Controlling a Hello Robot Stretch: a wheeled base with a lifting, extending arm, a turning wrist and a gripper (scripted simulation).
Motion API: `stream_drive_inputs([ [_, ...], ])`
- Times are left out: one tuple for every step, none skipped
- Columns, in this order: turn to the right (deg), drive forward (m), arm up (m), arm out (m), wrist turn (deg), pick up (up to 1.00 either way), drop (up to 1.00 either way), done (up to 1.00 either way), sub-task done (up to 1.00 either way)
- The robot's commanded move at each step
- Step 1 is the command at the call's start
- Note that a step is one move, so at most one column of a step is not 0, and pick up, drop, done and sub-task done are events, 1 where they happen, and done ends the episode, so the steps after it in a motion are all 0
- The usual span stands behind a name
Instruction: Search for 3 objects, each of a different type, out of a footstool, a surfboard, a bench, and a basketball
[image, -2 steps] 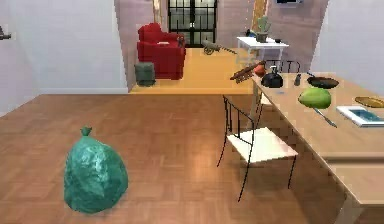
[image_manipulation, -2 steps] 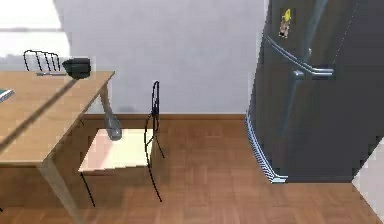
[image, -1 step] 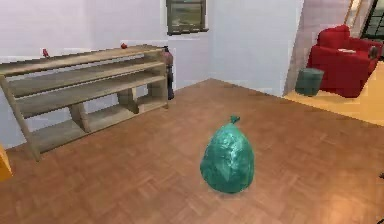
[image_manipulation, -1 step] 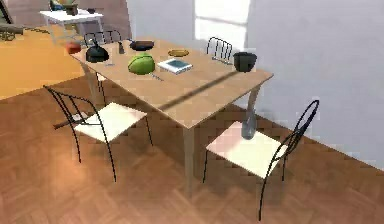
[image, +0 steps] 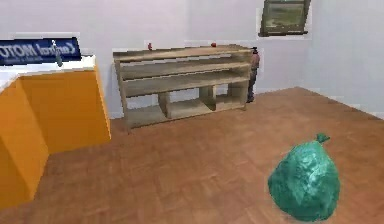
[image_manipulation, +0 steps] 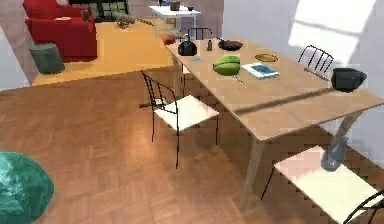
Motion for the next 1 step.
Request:
stream_drive_inputs([
  [0.0,1.00,0.00,0.00,0.0,0.00,0.00,0.00,0.00],
])
